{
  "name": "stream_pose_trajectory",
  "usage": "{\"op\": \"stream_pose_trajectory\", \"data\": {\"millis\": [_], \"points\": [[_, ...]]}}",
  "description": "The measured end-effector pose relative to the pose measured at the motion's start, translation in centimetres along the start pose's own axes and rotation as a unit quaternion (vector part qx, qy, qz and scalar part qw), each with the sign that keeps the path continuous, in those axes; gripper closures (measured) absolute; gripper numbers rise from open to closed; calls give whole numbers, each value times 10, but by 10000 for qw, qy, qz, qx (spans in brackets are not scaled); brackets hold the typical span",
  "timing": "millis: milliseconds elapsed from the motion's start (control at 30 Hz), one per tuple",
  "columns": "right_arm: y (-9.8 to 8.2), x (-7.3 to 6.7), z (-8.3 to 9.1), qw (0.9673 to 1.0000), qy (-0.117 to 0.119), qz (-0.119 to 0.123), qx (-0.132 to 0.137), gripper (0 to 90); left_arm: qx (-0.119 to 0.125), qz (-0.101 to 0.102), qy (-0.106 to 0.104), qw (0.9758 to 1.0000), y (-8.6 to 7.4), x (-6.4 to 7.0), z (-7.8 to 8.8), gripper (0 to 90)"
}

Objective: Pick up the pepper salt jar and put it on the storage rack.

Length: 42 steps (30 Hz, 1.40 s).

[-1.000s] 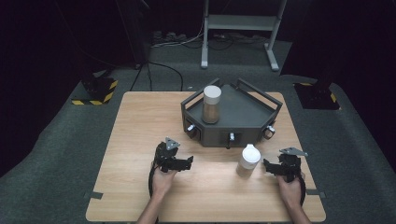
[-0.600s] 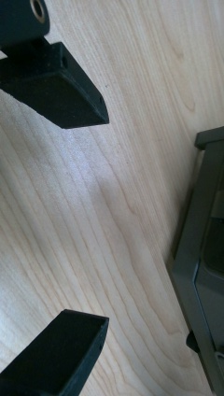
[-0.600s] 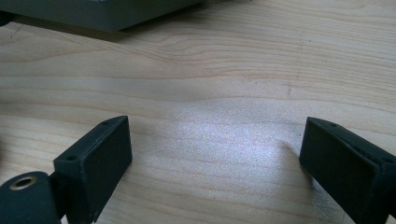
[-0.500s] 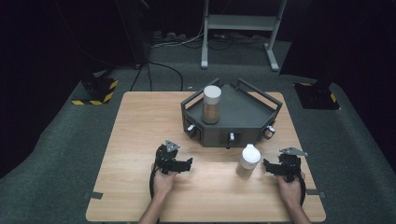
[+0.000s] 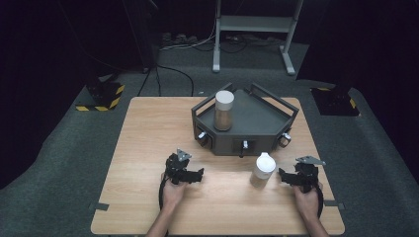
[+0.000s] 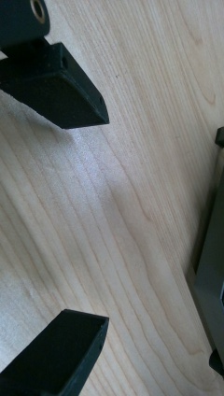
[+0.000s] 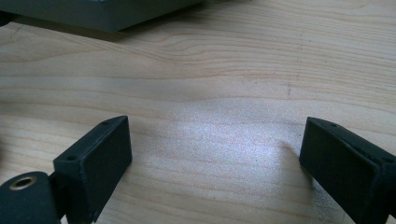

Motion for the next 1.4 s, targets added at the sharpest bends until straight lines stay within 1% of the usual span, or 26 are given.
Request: {"op": "stream_pose_trajectory", "data": {"millis": [167,200,300,400,467,500,533,633,700,733,767,800,1400], "points": [[0,0,0,10000,-5,-4,0,85,-80,-68,16,9999,-1,0,-3,48],[0,0,0,10000,-6,-15,-4,85,-72,-98,41,9999,-2,1,-3,47],[0,0,0,10000,-8,-16,-4,85,-68,-78,57,9999,-2,2,-3,45],[0,0,0,10000,-8,-17,-4,85,-20,-163,113,9998,-5,4,-4,42],[0,0,0,10000,-10,-16,-4,84,-4,-181,136,9997,-5,5,-5,41],[0,-1,0,10000,-11,-17,-4,84,-3,-164,151,9998,-5,6,-5,40],[0,0,0,10000,-11,-13,-3,84,13,-107,124,9999,-5,5,-4,39],[0,-1,0,10000,-12,-19,-5,84,33,-71,85,9999,-6,4,-4,40],[0,-1,0,10000,-14,-12,-2,84,18,-101,102,9999,-6,5,-4,38],[0,0,0,10000,-13,-9,-1,84,-7,-178,160,9997,-5,7,-5,36],[0,-1,0,10000,-14,-10,-2,84,-7,-178,160,9997,-5,7,-5,33],[0,-1,0,10000,-14,-20,-4,84,-65,-272,244,9993,-4,10,-6,27],[0,-1,0,10000,-14,-18,-3,84,-59,-279,251,9993,-4,10,-6,29]]}}
Point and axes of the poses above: each handheld gripper's, and its own axes: z roughly backward along the jaws, y roughly out of its top, x roughly to its right, the point moved 8 cm from there along -z, roughly forward along the jaws, and after that the axes turned 2 degrees about -x, right-handed, at the moved point
